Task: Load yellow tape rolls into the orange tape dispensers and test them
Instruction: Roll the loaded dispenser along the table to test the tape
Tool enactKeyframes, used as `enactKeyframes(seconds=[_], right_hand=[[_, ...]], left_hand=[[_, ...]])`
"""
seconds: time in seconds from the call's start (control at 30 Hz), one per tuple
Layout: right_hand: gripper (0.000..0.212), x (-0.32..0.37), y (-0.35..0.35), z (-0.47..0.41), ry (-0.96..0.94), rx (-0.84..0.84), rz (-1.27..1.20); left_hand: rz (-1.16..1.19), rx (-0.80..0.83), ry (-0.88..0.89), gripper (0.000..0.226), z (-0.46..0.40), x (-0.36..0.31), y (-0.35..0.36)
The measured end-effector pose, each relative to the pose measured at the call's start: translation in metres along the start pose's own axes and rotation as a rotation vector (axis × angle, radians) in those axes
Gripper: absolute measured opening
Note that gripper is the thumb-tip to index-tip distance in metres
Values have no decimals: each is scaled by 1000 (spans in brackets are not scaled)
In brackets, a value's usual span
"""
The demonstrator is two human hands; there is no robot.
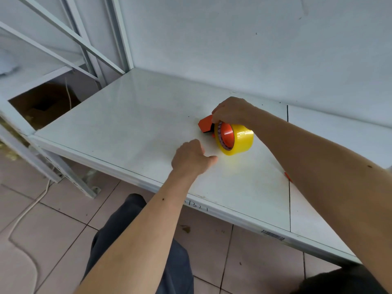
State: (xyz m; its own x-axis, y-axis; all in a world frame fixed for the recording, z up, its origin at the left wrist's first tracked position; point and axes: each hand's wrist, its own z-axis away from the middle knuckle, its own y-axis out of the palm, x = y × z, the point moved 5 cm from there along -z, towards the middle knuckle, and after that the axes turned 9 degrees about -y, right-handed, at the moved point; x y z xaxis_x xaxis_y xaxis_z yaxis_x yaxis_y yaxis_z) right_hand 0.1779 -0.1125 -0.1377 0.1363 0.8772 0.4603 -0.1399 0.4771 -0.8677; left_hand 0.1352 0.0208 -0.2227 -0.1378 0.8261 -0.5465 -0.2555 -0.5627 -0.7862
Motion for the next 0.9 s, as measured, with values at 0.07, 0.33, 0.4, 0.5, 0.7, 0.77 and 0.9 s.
enactKeyframes(seconds=[0.07, 0.33, 0.4, 0.5, 0.7, 0.77, 0.9], right_hand=[[61, 4, 2, -2, -15, 22, 29], [43, 7, 6, -3, -73, 63, 178], [45, 7, 6, -2, -69, 62, 188], [46, 5, 8, -1, -78, 78, 203], [62, -4, 17, 4, -114, 70, 279], [63, -11, 14, 6, -116, -17, 226], [50, -18, 8, 13, -148, -123, 254]], left_hand=[[-25, 12, -26, 55, -5, 6, -4], [-51, 74, -42, 65, -12, 12, -8], [-69, 83, -47, 71, -12, 13, -8], [-184, 71, -34, 81, -8, 12, -6], [-379, 59, 24, 87, -3, 10, 0], [-378, 56, 19, 89, -2, 9, 0], [-376, 61, 12, 89, 0, 7, 1]])
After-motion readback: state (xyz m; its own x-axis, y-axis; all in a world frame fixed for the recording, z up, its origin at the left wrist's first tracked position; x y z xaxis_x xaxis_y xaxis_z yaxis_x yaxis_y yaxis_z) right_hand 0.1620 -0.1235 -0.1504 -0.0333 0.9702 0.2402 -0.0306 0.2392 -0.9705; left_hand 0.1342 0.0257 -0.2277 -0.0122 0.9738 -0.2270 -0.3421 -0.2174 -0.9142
